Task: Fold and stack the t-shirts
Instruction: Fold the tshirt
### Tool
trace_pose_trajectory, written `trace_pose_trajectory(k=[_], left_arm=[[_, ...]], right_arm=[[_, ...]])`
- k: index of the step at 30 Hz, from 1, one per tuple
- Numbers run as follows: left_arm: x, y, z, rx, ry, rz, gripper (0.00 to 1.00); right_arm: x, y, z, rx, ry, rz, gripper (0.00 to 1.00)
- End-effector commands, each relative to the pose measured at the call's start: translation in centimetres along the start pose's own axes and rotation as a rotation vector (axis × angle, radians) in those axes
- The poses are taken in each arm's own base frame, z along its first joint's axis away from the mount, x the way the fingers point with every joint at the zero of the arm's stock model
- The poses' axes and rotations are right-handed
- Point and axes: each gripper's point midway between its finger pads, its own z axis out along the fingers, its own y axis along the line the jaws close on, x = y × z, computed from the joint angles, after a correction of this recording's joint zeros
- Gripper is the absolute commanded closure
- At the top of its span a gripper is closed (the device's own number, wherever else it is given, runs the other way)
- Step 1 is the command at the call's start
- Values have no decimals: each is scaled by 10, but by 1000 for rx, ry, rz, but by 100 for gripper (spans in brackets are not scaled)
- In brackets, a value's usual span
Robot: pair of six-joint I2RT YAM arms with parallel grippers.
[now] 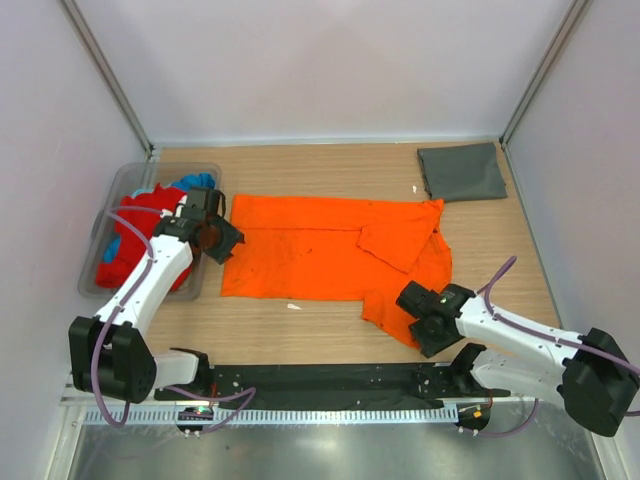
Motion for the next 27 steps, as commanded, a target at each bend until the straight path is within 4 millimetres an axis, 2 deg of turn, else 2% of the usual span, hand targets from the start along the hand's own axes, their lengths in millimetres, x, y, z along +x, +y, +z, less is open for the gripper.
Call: trace_pose_trajectory(k=[1, 6, 8, 9, 11, 12, 14, 16, 18, 21, 24, 27], left_arm=[[-11, -11, -4, 43, -50, -13, 56], [-10, -8, -3, 43, -52, -25, 55], [-10, -4, -3, 40, -62, -38, 55], [-10, -2, -2, 36, -67, -42, 56], [-11, 2, 0, 22, -79, -66, 57], [-10, 3, 0, 16, -77, -77, 57], [-7, 7, 1, -2, -65, -101, 57], [-3, 7, 3, -8, -47, -129, 53], [-2, 14, 9, -39, -56, -176, 53], [10, 23, 17, -60, -23, -253, 53], [10, 27, 22, -52, -45, -322, 59], [7, 45, 22, -122, -86, -348, 63]], right_arm=[[1, 0, 7, -1, -21, 82, 58], [-2, 5, 12, -9, -60, 80, 59], [-1, 12, 13, -45, -55, 87, 66], [-2, 13, 13, -52, -59, 90, 82], [-6, 11, 12, -49, -79, 86, 95], [-7, 14, 8, -60, -81, 85, 99], [-12, 13, 3, -60, -100, 77, 99], [-16, 23, -9, -107, -110, 72, 99], [-17, 36, -23, -164, -112, 55, 99], [-17, 51, -37, -246, -105, 18, 99], [-13, 55, -39, -267, -83, 4, 99], [-12, 54, -36, -258, -87, -9, 99]])
